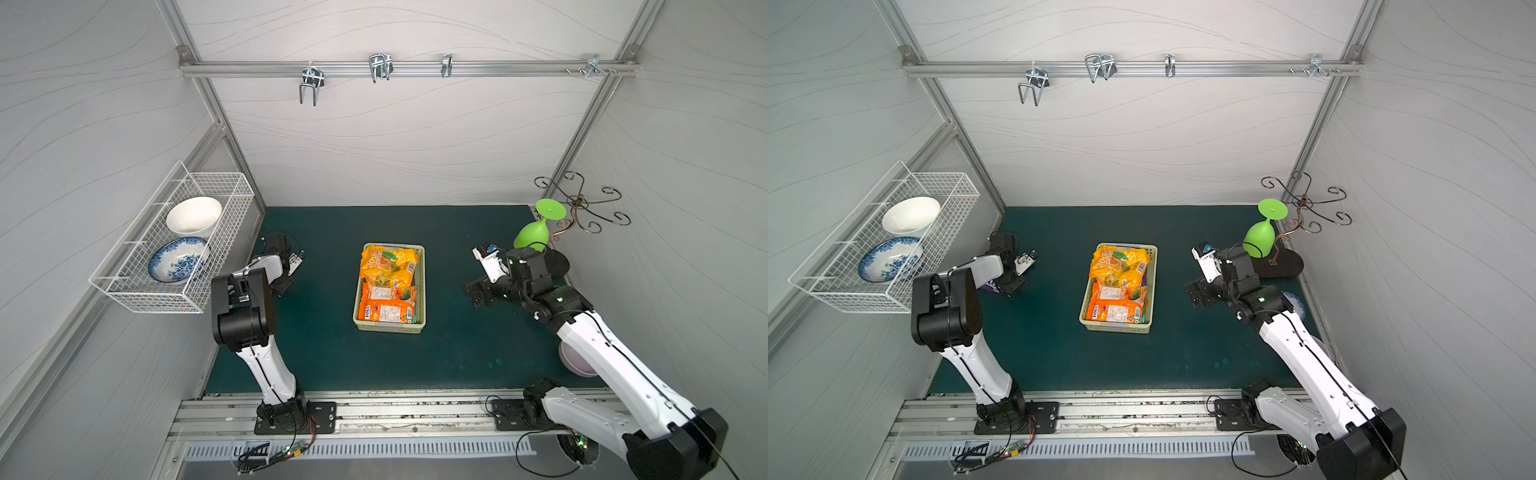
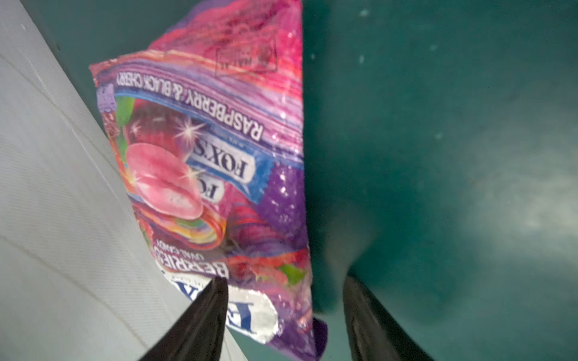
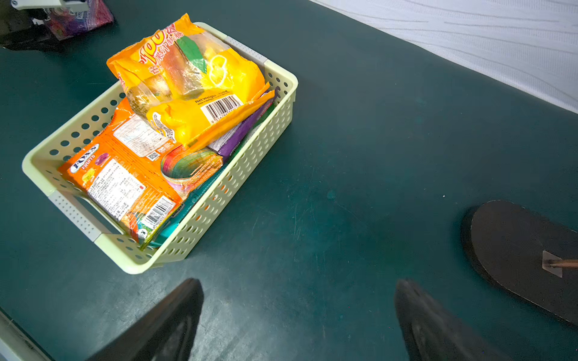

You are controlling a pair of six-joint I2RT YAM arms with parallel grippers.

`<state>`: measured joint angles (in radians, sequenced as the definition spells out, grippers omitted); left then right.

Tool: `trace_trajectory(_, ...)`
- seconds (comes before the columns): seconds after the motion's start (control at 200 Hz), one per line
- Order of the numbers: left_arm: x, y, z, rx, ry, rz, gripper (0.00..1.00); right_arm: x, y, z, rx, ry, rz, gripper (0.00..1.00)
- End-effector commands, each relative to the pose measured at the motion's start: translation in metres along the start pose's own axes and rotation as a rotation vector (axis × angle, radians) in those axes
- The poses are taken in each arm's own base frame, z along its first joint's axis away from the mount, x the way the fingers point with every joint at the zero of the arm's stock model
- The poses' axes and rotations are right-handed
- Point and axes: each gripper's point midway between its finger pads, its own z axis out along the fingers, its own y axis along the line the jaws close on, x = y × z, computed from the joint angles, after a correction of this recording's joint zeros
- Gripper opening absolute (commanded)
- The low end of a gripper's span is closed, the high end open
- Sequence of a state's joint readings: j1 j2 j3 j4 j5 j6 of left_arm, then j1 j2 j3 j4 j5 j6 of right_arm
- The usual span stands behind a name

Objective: Put the candies in the basket
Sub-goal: Pick up the candy at the center of the board.

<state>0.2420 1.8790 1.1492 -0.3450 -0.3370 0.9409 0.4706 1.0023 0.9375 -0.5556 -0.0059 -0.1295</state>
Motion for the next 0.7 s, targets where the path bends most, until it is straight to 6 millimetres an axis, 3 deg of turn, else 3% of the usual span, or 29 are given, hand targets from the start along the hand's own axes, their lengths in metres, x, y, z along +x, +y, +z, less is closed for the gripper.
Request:
trace_trajectory(0.0,-0.001,0.001,0.018,-0.010,0.010,0.015,0.60,-0.005,0.001,0.000,-0.010,-0.014,-0.009,0.99)
trace_trajectory(0.21,-0.001,-0.006,0.030,-0.006,0.013,0.044,0.50,-0.006,0.000,0.000,-0.004,-0.019,-0.012,0.99)
trace_trajectory(0.34,-0.001,-0.005,0.031,-0.009,0.011,0.051,0.38,-0.006,0.000,-0.001,-0.001,-0.028,-0.015,0.99)
trace_trajectory(0.565,0.001,-0.007,0.027,0.006,0.010,0.067,0.00,-0.005,-0.002,-0.003,0.009,-0.037,-0.024,0.99)
trace_trajectory(0.695,-0.001,-0.006,0.019,-0.011,-0.022,0.073,0.00,-0.006,-0.003,-0.003,0.015,-0.037,-0.021,0.99)
